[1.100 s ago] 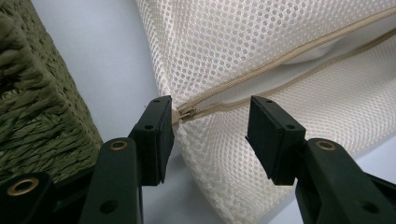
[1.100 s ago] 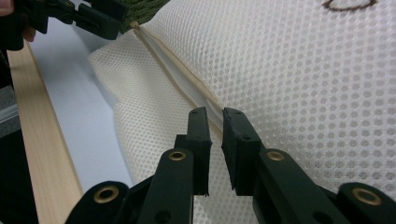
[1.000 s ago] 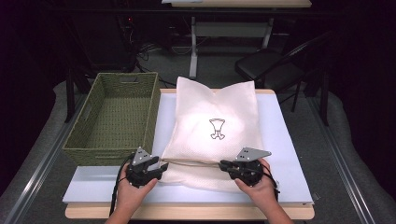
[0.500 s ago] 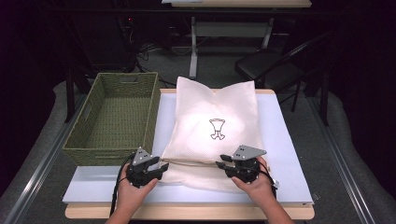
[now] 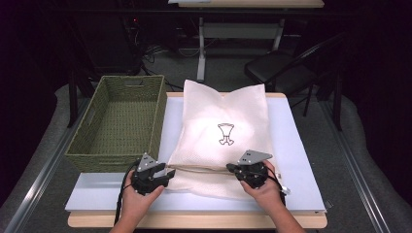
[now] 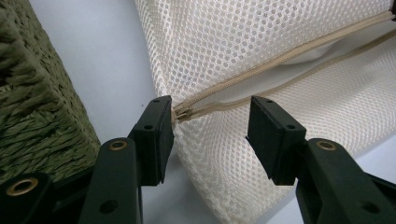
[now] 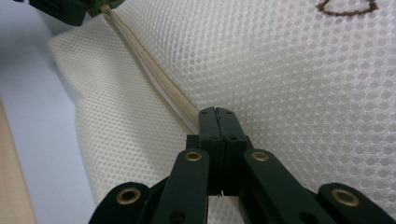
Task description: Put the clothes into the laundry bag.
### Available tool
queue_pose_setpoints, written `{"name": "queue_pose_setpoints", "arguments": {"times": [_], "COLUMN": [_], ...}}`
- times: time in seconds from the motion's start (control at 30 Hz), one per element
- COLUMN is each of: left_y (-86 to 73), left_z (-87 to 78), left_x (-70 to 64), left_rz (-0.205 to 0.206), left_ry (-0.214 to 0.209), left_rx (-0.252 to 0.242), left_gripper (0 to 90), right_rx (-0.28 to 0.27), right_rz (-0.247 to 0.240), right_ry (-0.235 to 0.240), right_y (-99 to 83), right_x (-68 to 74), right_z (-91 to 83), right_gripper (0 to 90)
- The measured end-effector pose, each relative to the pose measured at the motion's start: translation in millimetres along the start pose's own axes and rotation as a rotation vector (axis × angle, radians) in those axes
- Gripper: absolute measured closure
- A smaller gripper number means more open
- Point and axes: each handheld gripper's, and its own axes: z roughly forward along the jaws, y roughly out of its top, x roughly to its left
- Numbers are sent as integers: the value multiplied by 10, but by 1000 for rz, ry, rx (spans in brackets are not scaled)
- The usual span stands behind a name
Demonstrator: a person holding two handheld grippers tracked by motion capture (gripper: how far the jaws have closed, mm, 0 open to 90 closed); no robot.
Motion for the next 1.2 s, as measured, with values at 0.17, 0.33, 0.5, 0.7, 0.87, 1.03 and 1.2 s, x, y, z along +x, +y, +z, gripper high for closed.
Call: {"name": "queue_pose_setpoints", "arguments": {"times": [0.17, 0.33, 0.5, 0.7, 0.87, 1.03, 1.2], "left_y": [4, 7, -3, 9, 25, 35, 51], "left_z": [-5, -33, -79, -101, -98, -90, -97], "left_x": [-11, -45, -99, -142, -147, -150, -170], "left_rz": [2, 3, 22, 31, 33, 39, 41], "left_ry": [-4, -13, -28, -28, -33, -36, -45], "left_rx": [-5, -9, -7, -16, -14, -14, -10], "left_gripper": [499, 499, 499, 499, 499, 499, 498], "right_rx": [-7, -11, -31, -46, -70, -74, -77], "right_rz": [5, 4, 8, 19, 50, 57, 75], "right_ry": [25, 40, 39, 14, -18, -43, -59], "right_y": [-8, -45, -105, -129, -142, -153, -194], "right_x": [19, 76, 144, 127, 57, 0, -72], "right_z": [-46, -135, -267, -368, -427, -446, -515], "right_gripper": [900, 900, 900, 872, 831, 785, 735]}}
